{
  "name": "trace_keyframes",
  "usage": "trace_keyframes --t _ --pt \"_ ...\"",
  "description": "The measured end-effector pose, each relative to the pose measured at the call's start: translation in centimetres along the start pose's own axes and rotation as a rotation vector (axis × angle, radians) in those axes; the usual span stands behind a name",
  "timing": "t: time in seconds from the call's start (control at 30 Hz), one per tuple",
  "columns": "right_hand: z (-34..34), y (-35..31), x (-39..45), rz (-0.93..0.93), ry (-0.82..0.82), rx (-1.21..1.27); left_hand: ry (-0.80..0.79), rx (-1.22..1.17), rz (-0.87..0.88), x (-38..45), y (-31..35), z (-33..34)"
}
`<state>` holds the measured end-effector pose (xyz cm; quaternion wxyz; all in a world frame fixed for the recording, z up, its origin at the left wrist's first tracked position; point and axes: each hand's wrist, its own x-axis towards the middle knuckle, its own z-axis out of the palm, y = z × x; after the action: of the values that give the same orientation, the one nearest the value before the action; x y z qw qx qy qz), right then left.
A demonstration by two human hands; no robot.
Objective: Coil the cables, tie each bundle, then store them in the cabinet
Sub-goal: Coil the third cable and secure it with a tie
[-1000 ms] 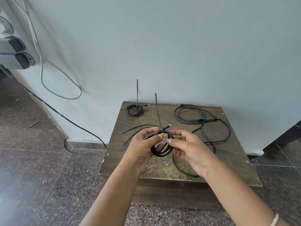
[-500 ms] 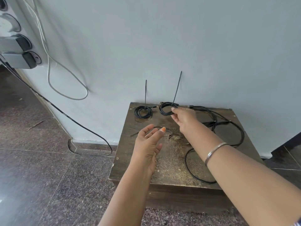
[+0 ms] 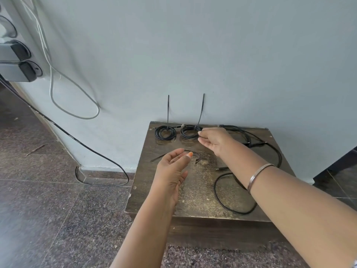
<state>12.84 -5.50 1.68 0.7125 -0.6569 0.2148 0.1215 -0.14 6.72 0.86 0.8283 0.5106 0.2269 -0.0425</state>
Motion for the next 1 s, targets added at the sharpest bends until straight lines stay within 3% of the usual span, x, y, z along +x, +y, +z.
trace_keyframes --t 0.23,0.37,0.47,0.67,0.8,1.0 --pt "-4.8 -2.5 -7.7 -0.165 -0.174 0.051 -0.092 0.108 0.037 -1.0 -0.3 0.7" --pt "-8.6 -2.4 -12.4 -0.259 -0.16 0.228 -0.125 0.205 0.079 -1.5 -0.8 1.3" --pt "-11.1 -0.9 -13.7 -0.3 -0.08 0.2 -0.16 0.295 0.104 -1.9 -1.3 1.8" --pt "-15.0 3.5 -11.2 -0.322 0.164 -0.277 -0.193 0.585 0.204 -2.0 -2.2 2.2" --pt "-16.2 4.5 -9.2 -0.367 0.2 -0.71 -0.218 0.771 0.282 -2.0 -2.8 2.4" --pt "-14.2 4.9 -7.8 -0.516 0.241 -1.061 -0.222 0.859 0.314 -1.9 -3.5 2.8"
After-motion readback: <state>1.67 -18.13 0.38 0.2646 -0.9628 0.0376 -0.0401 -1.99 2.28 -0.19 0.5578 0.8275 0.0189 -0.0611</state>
